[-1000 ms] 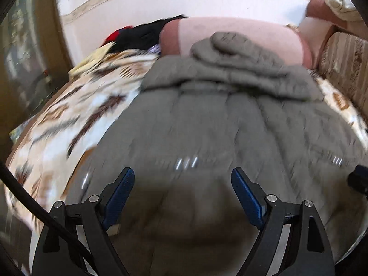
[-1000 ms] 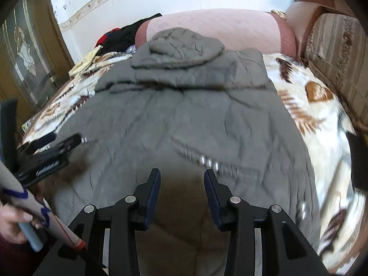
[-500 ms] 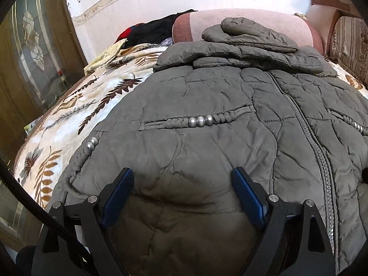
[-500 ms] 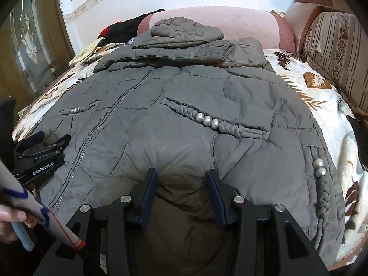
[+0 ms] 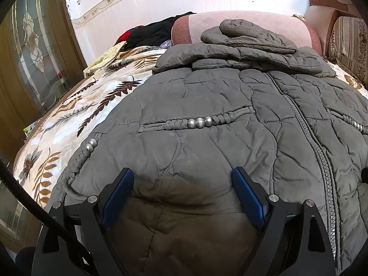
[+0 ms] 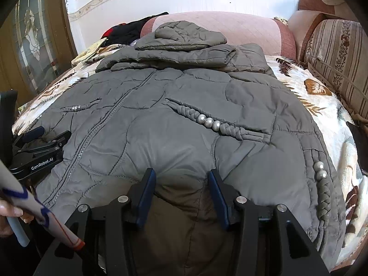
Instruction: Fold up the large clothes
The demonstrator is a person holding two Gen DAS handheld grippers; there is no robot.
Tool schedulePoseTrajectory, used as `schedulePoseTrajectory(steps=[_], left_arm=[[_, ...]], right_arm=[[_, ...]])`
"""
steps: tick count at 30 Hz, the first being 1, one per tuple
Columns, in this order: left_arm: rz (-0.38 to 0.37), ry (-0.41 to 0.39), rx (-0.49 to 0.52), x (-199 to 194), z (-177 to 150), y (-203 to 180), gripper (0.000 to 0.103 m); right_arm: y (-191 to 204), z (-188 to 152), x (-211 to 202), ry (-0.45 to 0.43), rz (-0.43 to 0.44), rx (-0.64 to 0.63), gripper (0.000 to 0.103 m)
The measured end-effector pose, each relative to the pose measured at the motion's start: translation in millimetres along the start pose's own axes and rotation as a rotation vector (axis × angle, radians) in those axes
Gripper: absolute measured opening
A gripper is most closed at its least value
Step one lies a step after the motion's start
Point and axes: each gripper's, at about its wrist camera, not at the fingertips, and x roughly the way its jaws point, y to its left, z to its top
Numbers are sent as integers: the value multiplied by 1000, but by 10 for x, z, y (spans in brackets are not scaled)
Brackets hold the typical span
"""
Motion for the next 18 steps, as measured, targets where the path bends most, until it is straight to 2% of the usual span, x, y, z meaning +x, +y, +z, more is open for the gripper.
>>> schedulePoseTrajectory(steps=[18], left_arm=[[-23,10,-6,-30,-6,16,87]], right_arm=[[19,-1,-4,-4,2,-2,54]])
